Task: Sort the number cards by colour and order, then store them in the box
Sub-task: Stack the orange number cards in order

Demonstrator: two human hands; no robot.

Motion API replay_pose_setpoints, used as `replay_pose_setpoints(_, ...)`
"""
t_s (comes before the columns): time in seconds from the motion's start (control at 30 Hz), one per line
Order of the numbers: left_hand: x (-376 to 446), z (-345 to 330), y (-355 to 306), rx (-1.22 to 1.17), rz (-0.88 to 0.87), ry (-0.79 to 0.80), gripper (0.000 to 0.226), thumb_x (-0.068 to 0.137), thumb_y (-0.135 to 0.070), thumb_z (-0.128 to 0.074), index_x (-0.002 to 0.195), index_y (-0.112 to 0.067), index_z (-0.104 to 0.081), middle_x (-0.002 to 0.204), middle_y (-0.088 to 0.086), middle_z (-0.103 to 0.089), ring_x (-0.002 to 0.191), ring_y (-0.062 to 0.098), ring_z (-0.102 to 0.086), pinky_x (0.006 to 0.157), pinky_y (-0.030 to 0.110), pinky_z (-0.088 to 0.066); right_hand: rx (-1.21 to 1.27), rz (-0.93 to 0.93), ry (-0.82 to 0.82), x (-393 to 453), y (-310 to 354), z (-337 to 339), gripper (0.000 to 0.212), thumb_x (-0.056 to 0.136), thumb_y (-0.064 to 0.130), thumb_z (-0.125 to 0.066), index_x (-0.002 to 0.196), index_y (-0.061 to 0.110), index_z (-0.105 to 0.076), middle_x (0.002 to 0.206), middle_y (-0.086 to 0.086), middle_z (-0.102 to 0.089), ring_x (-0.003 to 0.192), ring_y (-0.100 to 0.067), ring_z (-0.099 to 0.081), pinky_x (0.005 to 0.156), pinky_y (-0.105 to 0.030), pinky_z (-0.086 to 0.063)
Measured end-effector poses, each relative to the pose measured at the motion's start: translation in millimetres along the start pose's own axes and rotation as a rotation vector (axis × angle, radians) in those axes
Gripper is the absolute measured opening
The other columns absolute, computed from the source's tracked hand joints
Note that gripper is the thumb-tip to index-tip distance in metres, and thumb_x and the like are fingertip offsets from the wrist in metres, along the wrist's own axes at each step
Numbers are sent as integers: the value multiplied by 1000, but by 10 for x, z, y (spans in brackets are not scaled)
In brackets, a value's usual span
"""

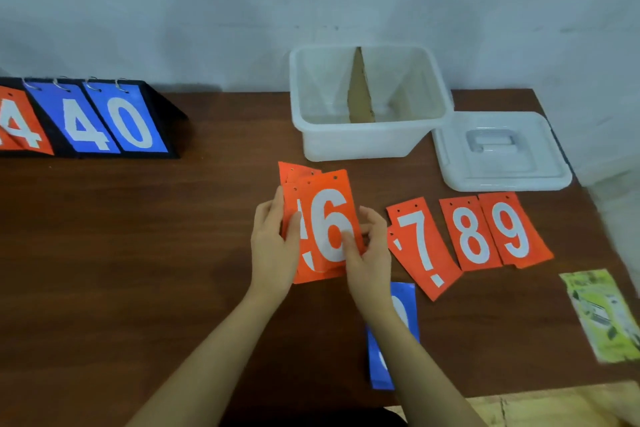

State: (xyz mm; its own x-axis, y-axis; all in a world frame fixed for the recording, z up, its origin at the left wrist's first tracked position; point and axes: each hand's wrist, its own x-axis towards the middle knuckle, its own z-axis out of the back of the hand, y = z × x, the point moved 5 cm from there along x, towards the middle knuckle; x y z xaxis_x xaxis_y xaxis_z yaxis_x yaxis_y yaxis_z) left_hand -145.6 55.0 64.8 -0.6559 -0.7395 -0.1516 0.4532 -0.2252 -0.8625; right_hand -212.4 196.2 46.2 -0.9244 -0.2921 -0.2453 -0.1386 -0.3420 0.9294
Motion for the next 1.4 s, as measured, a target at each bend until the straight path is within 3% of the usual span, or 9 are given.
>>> replay_pose_setpoints(0.17, -239, -430, -204, 11, -69, 46, 51, 95, -22, -47, 142, -23, -29, 122, -7, -42, 106, 2, -45, 88, 17, -41, -245, 131, -45, 79, -227, 385, 18, 89, 28, -60, 107, 27, -58, 115, 7, -53, 105, -4, -44, 88, -20, -39)
replay_pose_setpoints(0.3, -308, -570, -197, 43, 4, 21, 53, 94, -27, -47, 143, -25, -27, 132, -2, -42, 107, 4, -45, 84, 21, -43, -561, -115, -256, 360, -575, 1086, 43, 88, 37, -59, 124, 15, -51, 131, -9, -44, 121, -25, -38, 102, -41, -31)
replay_pose_setpoints(0.4, -371, -605, -148, 43, 22, 2, 53, 93, -27, -48, 143, -24, -28, 132, 0, -43, 112, 11, -49, 84, 22, -44, -744, -238, -196, 512, -769, 1343, 61, 85, 44, -61, 132, 11, -41, 137, -15, -35, 130, -33, -30, 107, -48, -24)
replay_pose_setpoints(0.53, -449, -618, -80, 66, 9, -48, 51, 93, -26, -49, 141, -21, -32, 132, 3, -46, 113, 14, -51, 83, 23, -46, -844, -182, -130, 605, -836, 1340, 65, 83, 49, -61, 133, 13, -39, 138, -15, -33, 130, -33, -29, 108, -47, -23)
replay_pose_setpoints(0.7, -483, -603, -26, 96, -10, -93, 51, 92, -24, -51, 140, -19, -35, 132, 4, -47, 114, 16, -52, 83, 24, -46, -685, -206, -153, 684, -833, 1298, 49, 78, 30, -73, 115, 15, -45, 127, -10, -40, 124, -31, -34, 106, -46, -24)
replay_pose_setpoints(0.8, -488, -608, -37, 107, -14, -103, 51, 92, -24, -51, 140, -19, -35, 132, 4, -47, 112, 14, -52, 83, 23, -45, -562, -102, -193, 715, -741, 1345, 21, 86, 14, -62, 97, 20, -46, 106, -3, -50, 112, -24, -44, 106, -45, -27)
replay_pose_setpoints(0.97, -478, -628, -35, 112, -12, -122, 51, 92, -24, -51, 140, -18, -35, 132, 5, -47, 109, 12, -51, 81, 22, -45, -399, -35, -166, 620, -698, 1483, 16, 91, 11, -55, 94, 25, -48, 94, 5, -55, 96, -13, -51, 106, -46, -32)
replay_pose_setpoints(1.23, -490, -788, -53, 96, -30, -121, 50, 91, -25, -51, 139, -17, -36, 131, 6, -49, 112, 18, -54, 83, 25, -46, -763, -121, -70, 482, -964, 1386, 44, 92, 24, -55, 133, 17, -43, 133, -6, -47, 128, -24, -37, 108, -42, -25)
replay_pose_setpoints(1.4, -511, -803, -42, 98, -6, -127, 50, 92, -24, -51, 139, -18, -36, 131, 6, -48, 110, 15, -52, 83, 25, -46, -870, -90, -64, 577, -925, 1433, 43, 85, 31, -63, 124, 18, -48, 130, -9, -38, 124, -28, -34, 105, -42, -26)
